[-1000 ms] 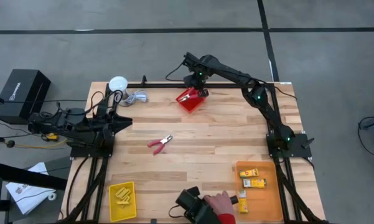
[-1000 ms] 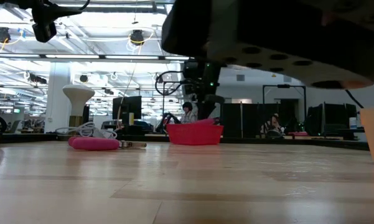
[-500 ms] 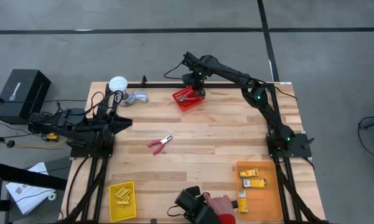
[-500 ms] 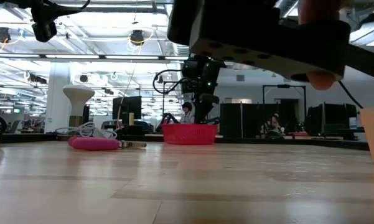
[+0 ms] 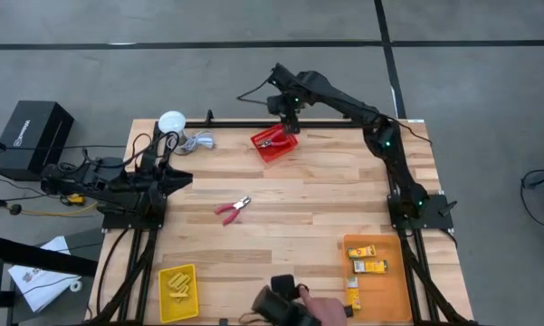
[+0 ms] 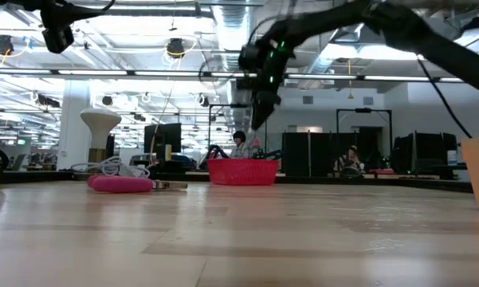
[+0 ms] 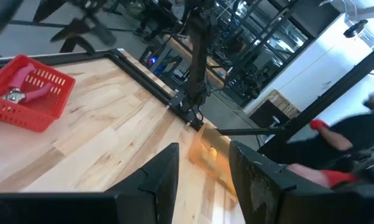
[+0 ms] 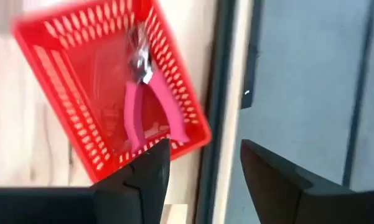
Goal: Pick & Place School Supplies
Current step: Put the pink hole puncher into the red bin
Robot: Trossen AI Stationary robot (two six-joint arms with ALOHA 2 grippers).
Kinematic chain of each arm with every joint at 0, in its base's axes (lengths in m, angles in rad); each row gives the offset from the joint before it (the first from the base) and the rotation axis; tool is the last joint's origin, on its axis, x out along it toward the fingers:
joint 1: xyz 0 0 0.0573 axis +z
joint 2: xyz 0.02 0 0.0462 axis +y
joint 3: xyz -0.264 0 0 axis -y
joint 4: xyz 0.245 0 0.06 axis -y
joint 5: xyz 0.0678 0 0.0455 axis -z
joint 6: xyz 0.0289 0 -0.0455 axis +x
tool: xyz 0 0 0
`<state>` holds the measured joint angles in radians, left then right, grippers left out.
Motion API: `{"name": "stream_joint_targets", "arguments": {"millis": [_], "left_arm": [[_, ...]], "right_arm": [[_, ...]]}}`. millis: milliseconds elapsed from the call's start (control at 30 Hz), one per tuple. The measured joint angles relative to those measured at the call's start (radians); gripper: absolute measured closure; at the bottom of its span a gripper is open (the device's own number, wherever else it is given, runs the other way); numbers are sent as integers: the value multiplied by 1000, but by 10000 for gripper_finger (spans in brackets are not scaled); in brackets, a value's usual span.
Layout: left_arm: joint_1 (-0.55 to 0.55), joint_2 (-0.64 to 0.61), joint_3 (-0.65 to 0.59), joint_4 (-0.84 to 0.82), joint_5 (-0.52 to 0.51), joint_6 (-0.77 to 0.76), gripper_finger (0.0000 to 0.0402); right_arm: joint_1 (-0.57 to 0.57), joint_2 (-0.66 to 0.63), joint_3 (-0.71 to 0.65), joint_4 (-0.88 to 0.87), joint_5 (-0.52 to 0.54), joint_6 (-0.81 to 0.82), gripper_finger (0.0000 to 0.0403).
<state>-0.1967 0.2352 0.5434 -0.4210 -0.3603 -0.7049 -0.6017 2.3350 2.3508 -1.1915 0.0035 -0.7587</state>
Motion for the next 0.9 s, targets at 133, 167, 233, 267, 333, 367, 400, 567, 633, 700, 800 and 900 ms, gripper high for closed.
{"name": "stream_joint_targets", "arguments": {"millis": [133, 167, 233, 267, 333, 367, 400, 567, 633, 700, 800, 900], "left_arm": [[0, 0, 0, 0, -3, 25, 266], [0, 0, 0, -1, -6, 33, 266], [0, 4, 0, -2, -8, 52, 266], [0, 9, 0, -6, -9, 63, 266], [0, 26, 0, -18, -11, 82, 266], [0, 38, 0, -29, -11, 93, 266], [0, 55, 0, -59, -11, 95, 266], [0, 232, -1, -312, 44, 39, 266], [0, 327, -2, -307, 82, 46, 266], [0, 420, -2, -261, 110, 71, 266], [0, 571, -1, -193, 166, 86, 266], [0, 717, -1, -140, 210, 82, 266]], "right_arm": [[33, -94, 3, -10, -21, 118, 231], [49, -115, 3, -21, -50, 149, 234], [90, -150, 3, -41, -108, 211, 241], [116, -160, 3, -48, -134, 237, 245], [182, -162, 3, -38, -150, 270, 253], [212, -161, 2, -34, -153, 278, 256], [241, -158, 1, -33, -155, 285, 260], [331, -155, 1, 21, -159, 387, 272], [346, -155, 1, 58, -157, 434, 273], [354, -160, 3, 80, -158, 474, 272], [355, -187, 5, 87, -158, 504, 268], [353, -223, 4, 79, -155, 514, 264]]}}
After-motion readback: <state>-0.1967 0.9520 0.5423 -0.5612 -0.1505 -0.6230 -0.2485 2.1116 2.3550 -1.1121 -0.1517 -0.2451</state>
